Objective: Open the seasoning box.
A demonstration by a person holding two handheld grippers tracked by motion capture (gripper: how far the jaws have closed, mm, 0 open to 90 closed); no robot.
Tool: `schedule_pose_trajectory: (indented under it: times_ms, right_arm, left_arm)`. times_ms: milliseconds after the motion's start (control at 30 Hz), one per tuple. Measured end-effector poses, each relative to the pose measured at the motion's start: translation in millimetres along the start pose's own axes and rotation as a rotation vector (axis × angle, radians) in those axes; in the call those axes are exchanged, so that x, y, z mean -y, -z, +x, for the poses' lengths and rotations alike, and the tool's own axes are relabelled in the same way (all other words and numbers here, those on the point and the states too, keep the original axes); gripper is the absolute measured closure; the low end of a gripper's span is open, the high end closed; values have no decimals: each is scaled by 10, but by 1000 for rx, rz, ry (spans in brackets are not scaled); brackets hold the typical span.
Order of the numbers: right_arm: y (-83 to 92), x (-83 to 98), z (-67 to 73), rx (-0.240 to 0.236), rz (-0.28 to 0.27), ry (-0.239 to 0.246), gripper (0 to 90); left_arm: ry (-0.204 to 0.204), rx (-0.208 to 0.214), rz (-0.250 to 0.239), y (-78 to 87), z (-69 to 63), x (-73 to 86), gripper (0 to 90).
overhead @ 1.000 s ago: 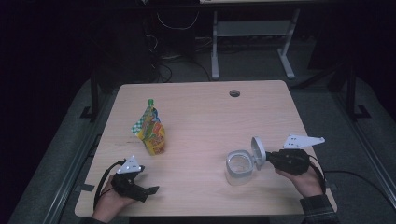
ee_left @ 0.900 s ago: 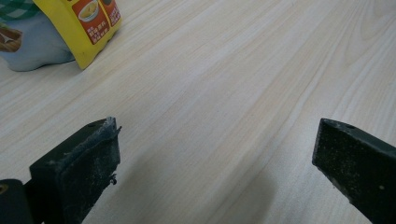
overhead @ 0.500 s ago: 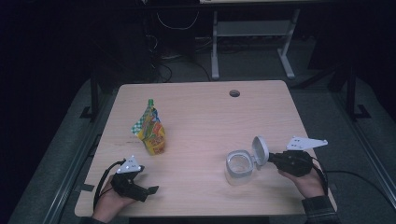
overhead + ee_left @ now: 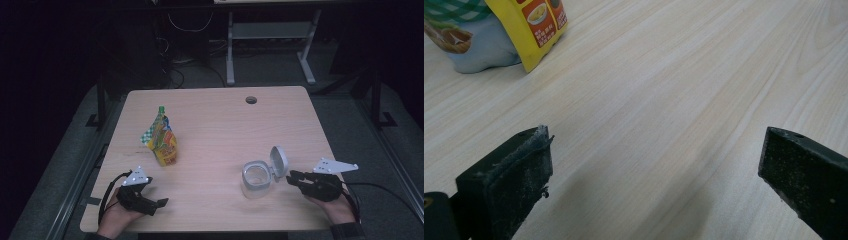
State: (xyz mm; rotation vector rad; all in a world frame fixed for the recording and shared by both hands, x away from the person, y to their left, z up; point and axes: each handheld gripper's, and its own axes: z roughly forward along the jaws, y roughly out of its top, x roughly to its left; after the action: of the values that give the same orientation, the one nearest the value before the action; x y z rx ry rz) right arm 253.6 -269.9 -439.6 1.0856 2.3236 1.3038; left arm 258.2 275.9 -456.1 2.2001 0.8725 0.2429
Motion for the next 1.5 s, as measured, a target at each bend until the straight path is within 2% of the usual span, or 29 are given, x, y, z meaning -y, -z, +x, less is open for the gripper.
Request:
schedule_pose_trajectory:
  times_ms: [100, 133, 167, 233, 300, 400, 500, 533, 567, 633, 967, 1133, 1400, 1500]
  right_arm:
    - [1, 72, 46, 10, 1, -4, 520]
    - [1, 113, 94, 10, -1, -8, 457]
    - [1, 113, 94, 10, -1, -8, 457]
    - [-16, 161, 169, -3, 17, 1, 388]
    - [-30, 185, 203, -7, 26, 3, 362]
    - [-36, 199, 237, -20, 33, 1, 342]
    - [-39, 203, 275, -30, 33, 9, 340]
    - [-40, 201, 282, -27, 35, 11, 339]
    - [-42, 197, 283, -26, 36, 13, 339]
    - [-47, 195, 284, -28, 33, 13, 339]
    - [-48, 191, 284, -23, 31, 18, 344]
    - [-41, 187, 287, -23, 31, 17, 345]
    - [-42, 192, 277, -20, 29, 22, 347]
    - [-39, 192, 275, -18, 29, 18, 348]
  left_arm:
    - [3, -9, -6, 7, 8, 2, 1]
    - [12, -10, -12, 8, 5, 2, 1]
    - [13, -12, -10, 14, 9, 3, 1]
    - [14, -18, -12, 26, 18, 2, 2]
    - [10, -24, -11, 44, 32, 3, 2]
    - [25, -33, -29, 66, 51, -4, 2]
    - [28, -44, -43, 111, 75, -28, 2]
    - [44, -47, -60, 117, 73, -37, 2]
    - [38, -52, -63, 133, 86, -45, 2]
    - [53, -55, -85, 156, 105, -73, 2]
    - [93, -73, -197, 283, 196, -310, 2]
    - [82, -95, -232, 295, 213, -446, 1]
    - [101, -108, -286, 271, 271, -627, 2]
    - [89, -121, -282, 253, 286, -679, 2]
